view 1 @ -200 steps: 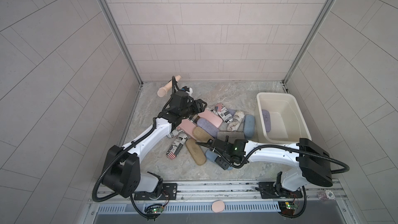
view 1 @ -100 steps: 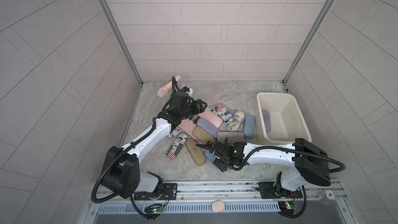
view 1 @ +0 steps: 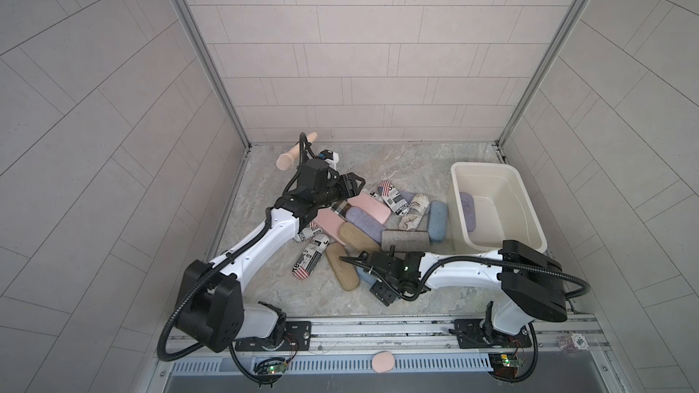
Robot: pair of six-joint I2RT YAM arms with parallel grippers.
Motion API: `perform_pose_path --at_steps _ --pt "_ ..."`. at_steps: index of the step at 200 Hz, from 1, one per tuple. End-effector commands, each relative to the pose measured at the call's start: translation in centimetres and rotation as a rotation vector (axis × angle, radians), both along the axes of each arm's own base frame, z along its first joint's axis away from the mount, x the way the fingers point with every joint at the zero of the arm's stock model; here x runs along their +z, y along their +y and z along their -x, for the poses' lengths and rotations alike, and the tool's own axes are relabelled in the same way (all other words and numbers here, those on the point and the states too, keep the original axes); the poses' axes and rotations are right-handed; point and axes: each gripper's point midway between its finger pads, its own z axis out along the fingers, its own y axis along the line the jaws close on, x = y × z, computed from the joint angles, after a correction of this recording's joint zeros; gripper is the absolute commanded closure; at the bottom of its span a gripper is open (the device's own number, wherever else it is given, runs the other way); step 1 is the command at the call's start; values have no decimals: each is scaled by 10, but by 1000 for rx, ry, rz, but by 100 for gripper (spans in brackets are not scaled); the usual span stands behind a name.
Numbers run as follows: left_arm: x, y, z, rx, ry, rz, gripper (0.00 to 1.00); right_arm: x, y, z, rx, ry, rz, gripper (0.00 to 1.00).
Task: Put the glasses cases into the storage boxes
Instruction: Pick up the glasses case at the center of the board.
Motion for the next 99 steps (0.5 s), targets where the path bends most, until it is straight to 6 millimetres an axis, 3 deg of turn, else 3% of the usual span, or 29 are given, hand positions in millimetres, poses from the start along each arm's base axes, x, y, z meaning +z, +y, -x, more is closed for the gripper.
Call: perform_pose_path --at_steps 1,42,76,99 --pt "25 -1 -1 0 -61 36 31 -8 -3 8 11 29 19 27" --pt "26 0 0 -1 -63 32 31 -4 -8 4 2 8 52 43" --pt "28 1 0 -1 -75 26 31 29 -22 -4 -33 -77 44 45" --pt "30 -1 1 -9 -71 40 31 57 -42 -12 -84 -175 40 46"
